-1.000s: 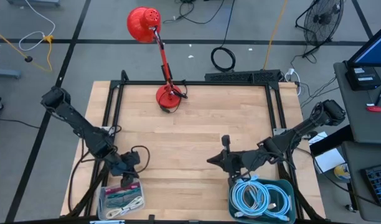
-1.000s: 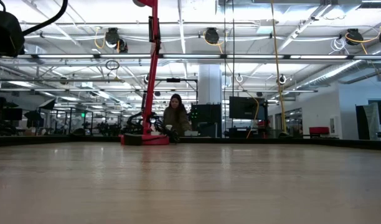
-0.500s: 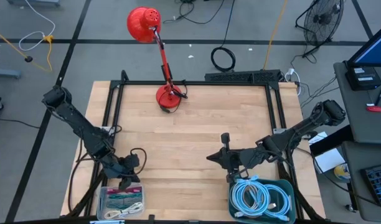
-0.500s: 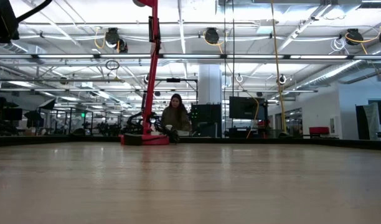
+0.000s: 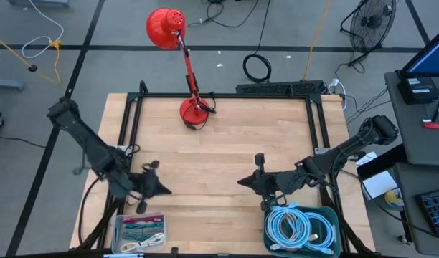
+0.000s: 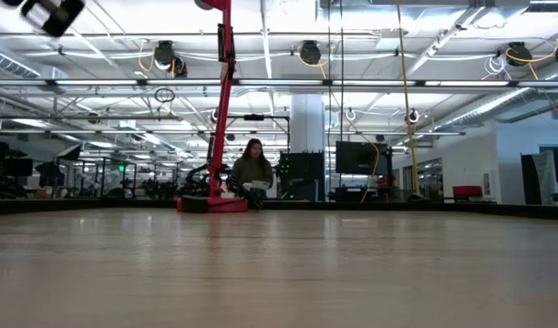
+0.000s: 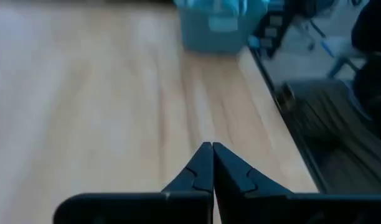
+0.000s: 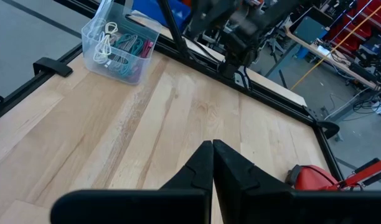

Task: Pick & Place USB Port
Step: Return to Home Position

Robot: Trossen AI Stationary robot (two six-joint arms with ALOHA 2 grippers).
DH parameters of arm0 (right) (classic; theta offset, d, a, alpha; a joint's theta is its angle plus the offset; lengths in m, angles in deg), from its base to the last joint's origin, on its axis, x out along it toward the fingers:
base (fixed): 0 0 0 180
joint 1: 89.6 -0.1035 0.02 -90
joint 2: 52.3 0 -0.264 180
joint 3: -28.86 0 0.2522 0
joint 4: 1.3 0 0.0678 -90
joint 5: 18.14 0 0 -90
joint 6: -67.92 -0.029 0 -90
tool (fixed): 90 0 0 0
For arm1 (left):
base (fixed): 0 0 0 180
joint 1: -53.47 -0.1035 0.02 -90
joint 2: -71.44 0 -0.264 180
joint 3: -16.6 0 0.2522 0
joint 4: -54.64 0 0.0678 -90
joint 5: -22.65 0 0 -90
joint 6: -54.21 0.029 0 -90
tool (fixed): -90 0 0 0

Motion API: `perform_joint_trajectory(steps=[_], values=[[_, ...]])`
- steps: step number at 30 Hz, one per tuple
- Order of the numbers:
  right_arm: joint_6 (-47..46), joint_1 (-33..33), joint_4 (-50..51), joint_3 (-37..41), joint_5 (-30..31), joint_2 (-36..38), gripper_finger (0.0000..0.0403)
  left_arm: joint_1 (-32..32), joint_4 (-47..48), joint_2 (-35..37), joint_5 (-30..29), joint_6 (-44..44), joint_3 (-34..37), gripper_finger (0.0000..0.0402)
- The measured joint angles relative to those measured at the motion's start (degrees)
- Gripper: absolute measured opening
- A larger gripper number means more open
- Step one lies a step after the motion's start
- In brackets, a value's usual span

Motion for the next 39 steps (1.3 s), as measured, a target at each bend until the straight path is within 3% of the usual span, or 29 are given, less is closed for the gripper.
perform_joint_trajectory(steps=[5, 8, 11, 16, 22, 31, 39], values=[[0.2, -0.22, 0.13, 0.0, -0.02, 0.0, 0.0, 0.0, 3.73, 10.99, -9.29, 11.82, -1.13, 0.0], [0.42, -0.26, 0.21, 0.0, -0.1, 0.0, 0.0, -0.5, 5.77, 19.18, -15.7, 15.47, 0.39, 0.0], [0.71, -0.26, 0.23, 0.0, -0.15, 0.0, 0.0, -2.16, 6.01, 26.81, -18.37, 17.79, 2.85, 0.0], [1.09, -0.26, 0.04, 0.0, -0.15, 0.0, 0.0, -5.17, 4.14, 36.23, -16.27, 18.07, 9.91, 0.0], [1.27, -0.28, 0.07, 0.0, -0.09, 0.0, 0.0, -7.21, -3.0, 41.62, -12.61, 16.4, 21.53, 0.0], [1.27, -0.28, 0.05, -0.02, -0.07, 0.0, 0.0, -11.27, -23.47, 43.95, -9.13, 21.36, 34.03, 0.0], [1.52, -0.3, 0.42, -0.02, -0.15, 0.0, 0.0, -17.8, -24.96, 43.97, -3.88, 20.34, 35.93, 0.0001]])
